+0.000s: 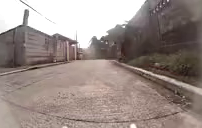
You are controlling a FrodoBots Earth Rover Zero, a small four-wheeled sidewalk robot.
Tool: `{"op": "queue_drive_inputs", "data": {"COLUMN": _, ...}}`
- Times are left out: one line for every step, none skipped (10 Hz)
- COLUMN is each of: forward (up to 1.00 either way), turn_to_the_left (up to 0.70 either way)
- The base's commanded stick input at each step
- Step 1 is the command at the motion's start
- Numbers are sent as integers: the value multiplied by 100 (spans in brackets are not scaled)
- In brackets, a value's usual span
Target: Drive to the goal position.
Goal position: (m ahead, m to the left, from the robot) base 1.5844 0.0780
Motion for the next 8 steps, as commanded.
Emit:
{"op": "queue_drive_inputs", "data": {"forward": 70, "turn_to_the_left": 1}}
{"op": "queue_drive_inputs", "data": {"forward": 70, "turn_to_the_left": 0}}
{"op": "queue_drive_inputs", "data": {"forward": 70, "turn_to_the_left": -3}}
{"op": "queue_drive_inputs", "data": {"forward": 70, "turn_to_the_left": -5}}
{"op": "queue_drive_inputs", "data": {"forward": 70, "turn_to_the_left": -5}}
{"op": "queue_drive_inputs", "data": {"forward": 70, "turn_to_the_left": -4}}
{"op": "queue_drive_inputs", "data": {"forward": 70, "turn_to_the_left": -2}}
{"op": "queue_drive_inputs", "data": {"forward": 70, "turn_to_the_left": -1}}
